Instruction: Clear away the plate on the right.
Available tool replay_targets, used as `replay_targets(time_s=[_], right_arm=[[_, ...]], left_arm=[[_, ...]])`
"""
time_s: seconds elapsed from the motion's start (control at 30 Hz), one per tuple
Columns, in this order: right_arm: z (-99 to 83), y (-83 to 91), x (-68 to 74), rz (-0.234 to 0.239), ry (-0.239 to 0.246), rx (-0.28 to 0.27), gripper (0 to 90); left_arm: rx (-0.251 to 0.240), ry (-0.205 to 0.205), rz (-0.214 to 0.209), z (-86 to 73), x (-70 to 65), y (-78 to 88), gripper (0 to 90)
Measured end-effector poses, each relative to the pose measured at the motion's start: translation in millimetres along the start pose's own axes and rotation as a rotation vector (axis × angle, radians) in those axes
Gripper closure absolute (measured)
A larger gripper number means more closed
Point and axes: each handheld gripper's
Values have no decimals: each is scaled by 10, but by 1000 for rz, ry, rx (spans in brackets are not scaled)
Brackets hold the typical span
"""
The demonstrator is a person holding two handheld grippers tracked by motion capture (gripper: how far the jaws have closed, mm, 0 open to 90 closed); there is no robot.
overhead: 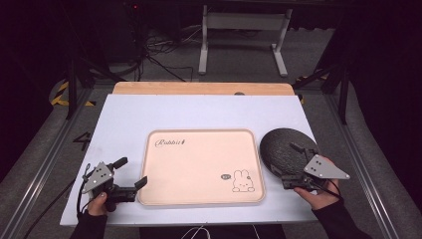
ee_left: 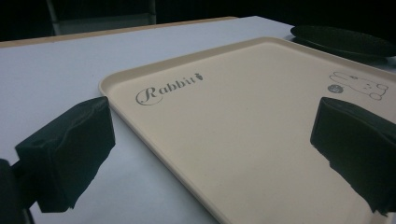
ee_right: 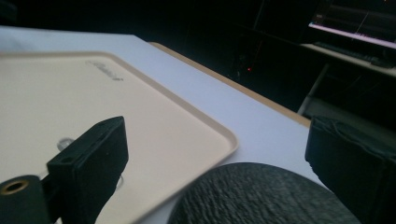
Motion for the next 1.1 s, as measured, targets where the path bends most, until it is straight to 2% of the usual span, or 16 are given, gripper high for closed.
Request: replay_targets(time_s=[0.07, 0.13, 0.17, 0.23, 0.3, 0.47, 0.5, 0.57, 0.67, 0.77, 0.8, 0.9, 1.07, 1.1], right_arm=[[7, 45, -5, -19, 102, -2, 83], [4, 116, 1, -46, 250, -5, 104], [2, 139, 7, -53, 304, -6, 105], [-6, 200, 25, -67, 441, 2, 121], [-30, 273, 31, -74, 525, 8, 127], [-69, 374, 0, -103, 614, 22, 140], [-81, 396, -2, -114, 647, 20, 149], [-105, 423, 7, -118, 704, 31, 158], [-163, 455, 12, -113, 763, 53, 172], [-195, 470, 1, -114, 787, 60, 180], [-219, 479, -16, -107, 805, 79, 213], [-263, 492, -17, -101, 846, 85, 232], [-330, 507, 31, -56, 956, 54, 263], [-341, 508, 39, -56, 966, 54, 263]], left_arm=[[4, 0, 0, 2, 6, 2, 6], [4, 2, 1, 2, 6, 0, 6], [6, 1, 2, 2, 7, 1, 6], [4, 4, 4, 2, 3, -2, 6], [5, 4, 5, 2, 3, -2, 6], [7, 7, 8, 2, 3, -3, 6], [6, 7, 8, 2, 3, -3, 6], [7, 7, 9, 2, 2, -3, 6], [7, 5, 9, 3, 2, -5, 7], [8, 5, 10, 3, 2, -4, 7], [7, 5, 10, 4, 1, -6, 7], [8, 6, 11, 4, 1, -7, 7], [10, 7, 11, 4, 3, -6, 7], [9, 7, 12, 4, 3, -6, 7]])
Point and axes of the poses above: each handheld gripper's, and its own axes: y roughly backward along the jaws, z roughly out of its top, x roughly to its left, and after that the axes turned 13 degrees about -z, right-handed
